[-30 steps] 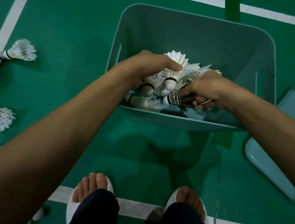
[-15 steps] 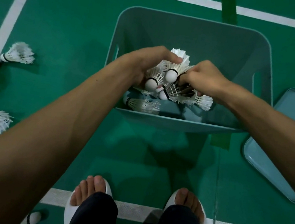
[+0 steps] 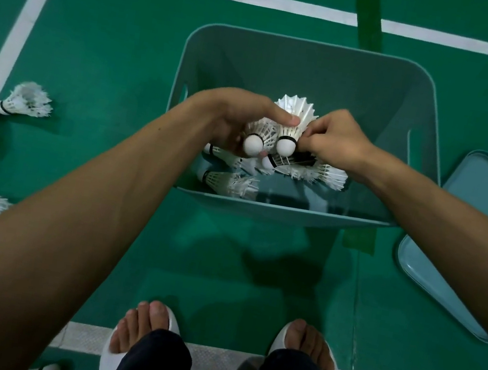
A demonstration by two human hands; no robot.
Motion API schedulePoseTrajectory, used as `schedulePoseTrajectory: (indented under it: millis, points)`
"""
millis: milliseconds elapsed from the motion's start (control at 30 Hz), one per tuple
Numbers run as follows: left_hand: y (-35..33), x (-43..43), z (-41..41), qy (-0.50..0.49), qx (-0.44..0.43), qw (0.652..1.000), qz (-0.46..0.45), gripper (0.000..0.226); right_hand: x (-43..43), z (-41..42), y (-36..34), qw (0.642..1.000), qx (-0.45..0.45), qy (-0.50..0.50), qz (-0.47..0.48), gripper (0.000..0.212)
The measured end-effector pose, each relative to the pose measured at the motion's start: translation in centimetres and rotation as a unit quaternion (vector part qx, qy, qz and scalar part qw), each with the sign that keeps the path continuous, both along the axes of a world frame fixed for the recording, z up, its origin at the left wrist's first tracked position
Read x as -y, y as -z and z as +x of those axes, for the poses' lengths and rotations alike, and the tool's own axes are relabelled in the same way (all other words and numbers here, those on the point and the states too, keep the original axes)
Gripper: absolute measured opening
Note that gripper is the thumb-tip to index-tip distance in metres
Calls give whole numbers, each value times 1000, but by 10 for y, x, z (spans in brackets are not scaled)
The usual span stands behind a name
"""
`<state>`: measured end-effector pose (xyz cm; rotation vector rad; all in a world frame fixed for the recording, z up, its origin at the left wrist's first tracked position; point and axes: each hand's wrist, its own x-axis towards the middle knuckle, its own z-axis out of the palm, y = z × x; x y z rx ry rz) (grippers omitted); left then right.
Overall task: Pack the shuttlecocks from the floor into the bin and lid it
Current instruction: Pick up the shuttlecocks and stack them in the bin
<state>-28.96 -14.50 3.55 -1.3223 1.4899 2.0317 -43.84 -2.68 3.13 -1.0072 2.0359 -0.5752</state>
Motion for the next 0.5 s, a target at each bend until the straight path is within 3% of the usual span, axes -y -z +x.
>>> schedulePoseTrajectory:
  millis: [167, 333, 500]
  points:
    - [-7, 1, 2, -10, 6, 1000, 21, 64, 0, 2, 2, 999, 36, 5, -14, 13]
    - [-12, -1, 5, -43, 20, 999, 12, 71, 1, 3, -2, 999, 39, 19, -19, 9]
    - [-30, -2, 15, -103, -30, 994, 5, 61, -3, 7, -25, 996, 52, 63, -37, 7]
